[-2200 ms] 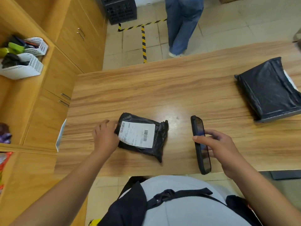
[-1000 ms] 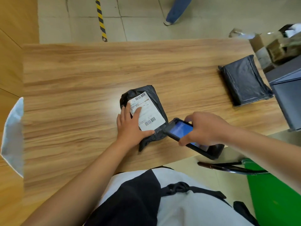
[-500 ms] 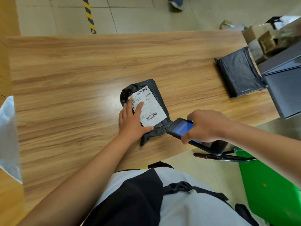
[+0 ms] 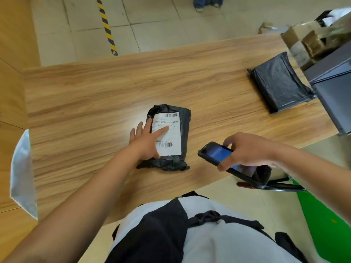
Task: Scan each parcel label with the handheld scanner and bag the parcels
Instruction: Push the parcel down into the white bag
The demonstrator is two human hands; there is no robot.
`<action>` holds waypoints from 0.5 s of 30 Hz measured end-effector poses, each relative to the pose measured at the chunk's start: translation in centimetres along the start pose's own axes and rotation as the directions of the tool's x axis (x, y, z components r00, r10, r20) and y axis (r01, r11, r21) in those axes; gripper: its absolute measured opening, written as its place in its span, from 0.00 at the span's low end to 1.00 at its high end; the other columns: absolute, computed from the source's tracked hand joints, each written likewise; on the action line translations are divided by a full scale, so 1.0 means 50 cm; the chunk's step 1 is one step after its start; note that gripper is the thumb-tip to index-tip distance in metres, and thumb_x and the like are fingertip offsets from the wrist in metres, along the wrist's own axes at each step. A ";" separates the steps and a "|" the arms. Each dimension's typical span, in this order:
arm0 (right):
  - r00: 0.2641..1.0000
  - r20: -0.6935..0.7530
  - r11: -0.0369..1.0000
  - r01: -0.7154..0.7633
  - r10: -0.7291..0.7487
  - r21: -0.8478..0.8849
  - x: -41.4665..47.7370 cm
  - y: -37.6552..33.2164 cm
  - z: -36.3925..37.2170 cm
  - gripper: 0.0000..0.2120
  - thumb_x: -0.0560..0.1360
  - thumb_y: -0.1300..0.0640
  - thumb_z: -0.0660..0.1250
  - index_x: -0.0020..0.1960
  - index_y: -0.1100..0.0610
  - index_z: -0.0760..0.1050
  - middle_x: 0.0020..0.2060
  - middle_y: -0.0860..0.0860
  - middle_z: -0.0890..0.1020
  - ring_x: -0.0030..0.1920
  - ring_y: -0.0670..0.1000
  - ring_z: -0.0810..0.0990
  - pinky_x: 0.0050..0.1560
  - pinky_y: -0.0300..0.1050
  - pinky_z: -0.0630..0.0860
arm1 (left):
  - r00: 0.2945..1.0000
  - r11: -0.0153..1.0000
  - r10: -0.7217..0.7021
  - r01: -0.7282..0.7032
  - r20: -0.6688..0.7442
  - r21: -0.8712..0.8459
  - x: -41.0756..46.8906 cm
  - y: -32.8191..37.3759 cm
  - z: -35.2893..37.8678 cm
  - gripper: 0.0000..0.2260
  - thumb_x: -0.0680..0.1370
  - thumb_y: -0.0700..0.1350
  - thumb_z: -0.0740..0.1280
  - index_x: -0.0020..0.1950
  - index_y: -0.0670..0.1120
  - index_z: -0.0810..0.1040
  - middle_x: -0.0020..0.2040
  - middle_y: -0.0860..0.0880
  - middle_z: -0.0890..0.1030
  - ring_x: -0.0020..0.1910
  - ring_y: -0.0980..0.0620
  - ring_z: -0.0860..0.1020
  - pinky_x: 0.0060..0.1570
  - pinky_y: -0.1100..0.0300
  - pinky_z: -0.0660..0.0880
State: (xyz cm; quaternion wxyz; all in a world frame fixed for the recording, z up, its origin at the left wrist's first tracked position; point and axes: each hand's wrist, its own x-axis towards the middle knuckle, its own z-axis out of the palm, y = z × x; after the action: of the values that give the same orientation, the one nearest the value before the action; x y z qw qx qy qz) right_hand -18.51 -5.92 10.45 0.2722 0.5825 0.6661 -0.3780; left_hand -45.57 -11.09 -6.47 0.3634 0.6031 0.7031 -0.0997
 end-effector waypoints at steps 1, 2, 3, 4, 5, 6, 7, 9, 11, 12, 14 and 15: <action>1.000 0.000 0.992 0.008 -0.008 0.123 0.001 0.012 0.000 0.30 0.55 0.40 0.81 0.52 0.51 0.80 0.39 0.56 0.87 0.29 0.53 0.85 0.31 0.47 0.82 | 1.000 0.997 -0.001 0.000 0.016 0.075 0.000 0.001 -0.014 0.45 0.74 0.43 0.70 0.76 0.72 0.45 0.80 0.50 0.33 0.79 0.42 0.35 0.75 0.41 0.37; 1.000 -0.005 0.971 0.014 -0.013 0.240 0.002 0.024 0.001 0.28 0.58 0.43 0.83 0.53 0.51 0.78 0.41 0.58 0.87 0.28 0.53 0.84 0.29 0.45 0.80 | 1.000 0.990 0.000 -0.002 0.015 0.138 -0.003 0.003 -0.025 0.43 0.74 0.38 0.65 0.75 0.73 0.46 0.80 0.50 0.34 0.79 0.42 0.35 0.75 0.40 0.37; 1.000 -0.018 0.940 0.021 -0.016 0.339 0.004 0.037 0.005 0.26 0.61 0.46 0.83 0.54 0.50 0.77 0.42 0.58 0.87 0.27 0.52 0.84 0.27 0.43 0.79 | 1.000 0.987 0.001 0.000 -0.008 0.161 -0.007 0.008 -0.032 0.42 0.74 0.36 0.61 0.75 0.73 0.49 0.81 0.50 0.35 0.79 0.42 0.36 0.75 0.40 0.38; 0.999 -0.037 0.905 0.028 -0.014 0.424 0.005 0.049 0.011 0.25 0.63 0.48 0.84 0.54 0.49 0.75 0.41 0.56 0.87 0.26 0.50 0.84 0.25 0.39 0.78 | 0.999 0.991 0.000 0.007 -0.046 0.134 -0.012 0.015 -0.034 0.41 0.73 0.36 0.60 0.75 0.72 0.51 0.81 0.50 0.38 0.79 0.43 0.39 0.75 0.41 0.40; 0.998 -0.058 0.866 0.037 -0.009 0.499 0.007 0.060 0.019 0.25 0.64 0.50 0.83 0.55 0.48 0.75 0.38 0.52 0.87 0.27 0.47 0.84 0.24 0.36 0.76 | 0.994 0.998 -0.014 0.020 -0.105 0.055 -0.020 0.026 -0.030 0.38 0.74 0.39 0.62 0.76 0.70 0.55 0.81 0.49 0.42 0.79 0.43 0.43 0.76 0.42 0.43; 0.997 -0.079 0.825 0.048 -0.004 0.564 0.009 0.070 0.028 0.25 0.65 0.51 0.83 0.56 0.48 0.75 0.36 0.50 0.87 0.28 0.43 0.84 0.22 0.34 0.75 | 0.982 0.998 -0.052 0.043 -0.181 -0.055 -0.029 0.040 -0.020 0.35 0.74 0.44 0.65 0.76 0.68 0.57 0.81 0.48 0.47 0.79 0.44 0.47 0.75 0.43 0.46; 0.995 -0.098 0.783 0.060 0.002 0.619 0.012 0.080 0.039 0.25 0.65 0.51 0.83 0.57 0.49 0.75 0.36 0.50 0.86 0.29 0.41 0.84 0.22 0.32 0.74 | 0.962 0.985 -0.113 0.076 -0.249 -0.156 -0.038 0.056 -0.003 0.33 0.74 0.50 0.68 0.76 0.65 0.59 0.81 0.47 0.50 0.78 0.44 0.50 0.74 0.44 0.50; 0.991 -0.133 0.695 0.088 0.011 0.713 0.019 0.097 0.061 0.22 0.66 0.52 0.82 0.57 0.51 0.79 0.38 0.51 0.86 0.30 0.40 0.84 0.23 0.32 0.75 | 0.920 0.954 -0.253 0.187 -0.299 -0.234 -0.056 0.092 0.037 0.38 0.70 0.62 0.71 0.76 0.61 0.59 0.80 0.45 0.51 0.77 0.43 0.52 0.74 0.45 0.52; 0.986 -0.164 0.619 0.128 0.002 0.775 0.026 0.109 0.077 0.18 0.67 0.52 0.82 0.53 0.49 0.81 0.40 0.53 0.86 0.29 0.42 0.83 0.22 0.35 0.75 | 0.890 0.930 -0.350 0.292 -0.292 -0.224 -0.069 0.122 0.074 0.45 0.66 0.68 0.72 0.77 0.59 0.55 0.79 0.44 0.48 0.77 0.41 0.51 0.74 0.44 0.50; 0.985 -0.171 0.597 0.141 -0.006 0.790 0.031 0.113 0.082 0.18 0.67 0.52 0.82 0.55 0.49 0.81 0.42 0.55 0.85 0.29 0.43 0.83 0.22 0.35 0.74 | 0.877 0.919 -0.381 0.325 -0.293 -0.223 -0.072 0.131 0.089 0.46 0.66 0.69 0.72 0.77 0.59 0.54 0.80 0.43 0.47 0.77 0.40 0.50 0.74 0.44 0.49; 0.985 -0.171 0.585 0.153 -0.026 0.797 0.039 0.118 0.085 0.24 0.66 0.50 0.82 0.59 0.51 0.80 0.47 0.56 0.84 0.31 0.42 0.84 0.23 0.33 0.74 | 0.855 0.901 -0.422 0.361 -0.300 -0.239 -0.073 0.140 0.104 0.48 0.65 0.69 0.72 0.78 0.59 0.52 0.79 0.42 0.46 0.78 0.40 0.50 0.74 0.44 0.49; 0.985 -0.170 0.589 0.160 -0.038 0.792 0.043 0.121 0.084 0.27 0.66 0.50 0.82 0.61 0.51 0.79 0.48 0.56 0.83 0.33 0.43 0.85 0.24 0.34 0.74 | 0.848 0.895 -0.435 0.371 -0.303 -0.246 -0.072 0.142 0.106 0.48 0.65 0.68 0.73 0.78 0.60 0.52 0.79 0.42 0.47 0.77 0.40 0.51 0.74 0.44 0.49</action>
State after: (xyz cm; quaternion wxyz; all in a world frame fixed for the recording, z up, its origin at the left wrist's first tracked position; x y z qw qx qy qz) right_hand -13.26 -7.91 5.20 -0.0862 0.6289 0.4727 -0.6112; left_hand -36.92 -15.15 -5.89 0.2559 0.4145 0.8734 -0.0017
